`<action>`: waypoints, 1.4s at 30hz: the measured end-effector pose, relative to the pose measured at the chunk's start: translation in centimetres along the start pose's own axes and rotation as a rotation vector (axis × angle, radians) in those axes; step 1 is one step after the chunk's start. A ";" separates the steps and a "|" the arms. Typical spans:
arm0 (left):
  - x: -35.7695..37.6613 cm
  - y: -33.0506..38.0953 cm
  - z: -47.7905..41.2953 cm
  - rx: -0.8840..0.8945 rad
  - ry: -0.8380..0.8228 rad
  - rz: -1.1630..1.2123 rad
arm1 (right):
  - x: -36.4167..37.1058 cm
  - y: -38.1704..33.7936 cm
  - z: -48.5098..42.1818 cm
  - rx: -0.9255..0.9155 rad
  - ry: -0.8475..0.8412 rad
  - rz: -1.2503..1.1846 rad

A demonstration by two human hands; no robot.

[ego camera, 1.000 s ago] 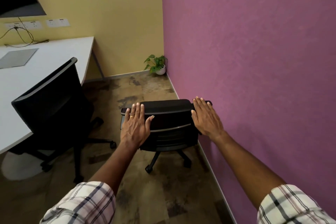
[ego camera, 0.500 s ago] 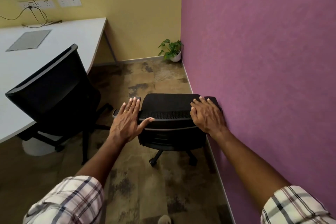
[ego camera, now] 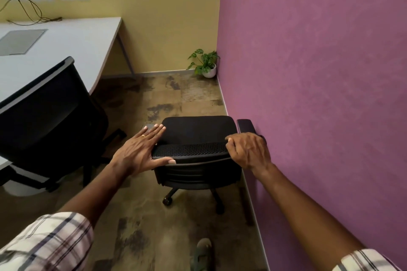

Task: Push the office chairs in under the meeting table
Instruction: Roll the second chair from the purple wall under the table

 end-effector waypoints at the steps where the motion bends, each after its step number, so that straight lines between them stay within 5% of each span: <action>1: 0.3 -0.8 -0.7 -0.015 -0.013 0.011 | 0.9 0.1 -0.9 -0.005 -0.005 -0.010; 15: 1.8 -8.4 -11.8 -0.162 -0.101 0.091 | 6.0 1.5 -14.6 -0.086 -0.104 -0.107; 29: 2.3 -14.1 -26.9 -0.319 -0.025 0.180 | 17.8 7.9 -35.0 -0.245 -0.364 -0.110; 42: 2.4 -20.1 -40.7 -0.538 0.054 0.131 | 26.1 11.1 -54.7 -0.448 -0.384 -0.158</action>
Point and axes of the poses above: each hand's wrist, its own z-axis away from the middle knuckle, its own x-axis out of the palm, y = z × x, the point moved 6 cm from there along -z, towards the middle knuckle, and after that the axes turned 7 degrees about y, right-handed, at the moved point
